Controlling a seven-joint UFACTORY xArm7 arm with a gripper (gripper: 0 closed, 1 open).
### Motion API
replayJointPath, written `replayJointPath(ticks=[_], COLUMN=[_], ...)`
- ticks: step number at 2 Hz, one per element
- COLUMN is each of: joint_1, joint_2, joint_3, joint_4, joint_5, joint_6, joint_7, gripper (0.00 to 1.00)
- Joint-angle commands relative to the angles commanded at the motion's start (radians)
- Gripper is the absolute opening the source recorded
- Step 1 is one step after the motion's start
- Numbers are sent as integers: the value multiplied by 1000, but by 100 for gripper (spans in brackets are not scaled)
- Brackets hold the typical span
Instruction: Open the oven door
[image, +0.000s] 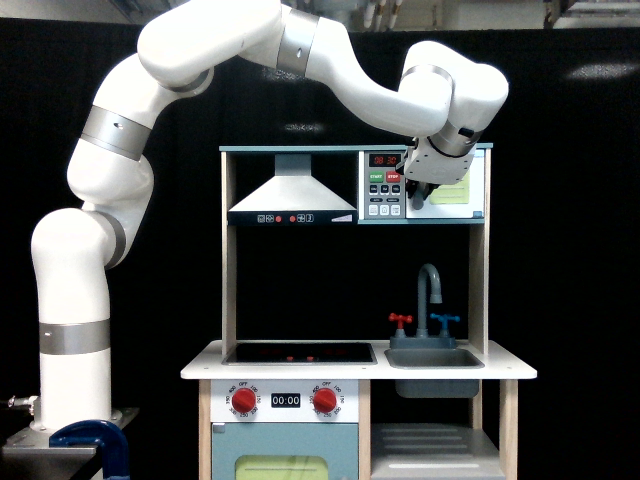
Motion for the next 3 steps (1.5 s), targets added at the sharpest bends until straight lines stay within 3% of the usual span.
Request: replayJointPath(ticks=[1,2,3], joint_1=[-81,-173,-188], joint_2=[101,323,469], joint_3=[12,47,87], joint_4=[141,449,666], joint_5=[-32,-80,-110], joint_6=[81,189,230], joint_7=[2,43,107], gripper=[0,0,0])
